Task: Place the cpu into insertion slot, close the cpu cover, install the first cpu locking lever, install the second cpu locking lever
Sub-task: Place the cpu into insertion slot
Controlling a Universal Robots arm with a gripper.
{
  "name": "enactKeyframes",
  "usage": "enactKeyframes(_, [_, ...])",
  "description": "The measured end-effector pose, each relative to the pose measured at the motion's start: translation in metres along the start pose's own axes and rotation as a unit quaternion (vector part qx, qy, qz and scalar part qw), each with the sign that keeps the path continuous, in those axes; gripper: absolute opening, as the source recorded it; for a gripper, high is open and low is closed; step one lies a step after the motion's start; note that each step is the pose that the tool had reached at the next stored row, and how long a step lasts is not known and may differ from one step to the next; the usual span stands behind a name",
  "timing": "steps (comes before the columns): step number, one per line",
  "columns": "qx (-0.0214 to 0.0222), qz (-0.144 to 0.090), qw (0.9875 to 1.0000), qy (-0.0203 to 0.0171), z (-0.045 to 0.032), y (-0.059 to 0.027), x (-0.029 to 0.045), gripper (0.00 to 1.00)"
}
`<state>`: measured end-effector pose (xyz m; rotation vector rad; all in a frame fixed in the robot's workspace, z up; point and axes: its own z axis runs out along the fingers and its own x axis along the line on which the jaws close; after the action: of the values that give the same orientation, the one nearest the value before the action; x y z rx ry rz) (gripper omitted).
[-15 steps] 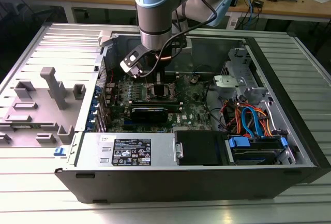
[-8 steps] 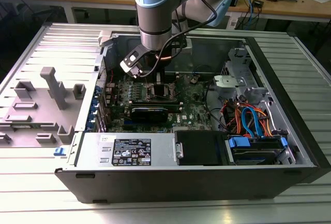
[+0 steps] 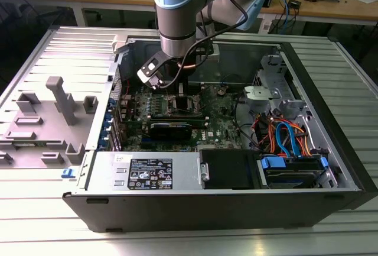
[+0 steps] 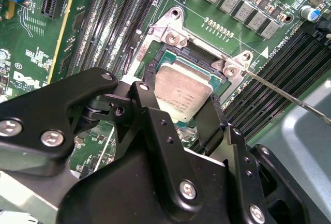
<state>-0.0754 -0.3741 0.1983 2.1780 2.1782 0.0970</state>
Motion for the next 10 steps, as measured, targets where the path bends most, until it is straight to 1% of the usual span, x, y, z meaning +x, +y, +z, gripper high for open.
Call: enactKeyframes(10, [-0.0001,0.000,1.0000,0.0004,0.0001,0.0000,0.0000,0.55])
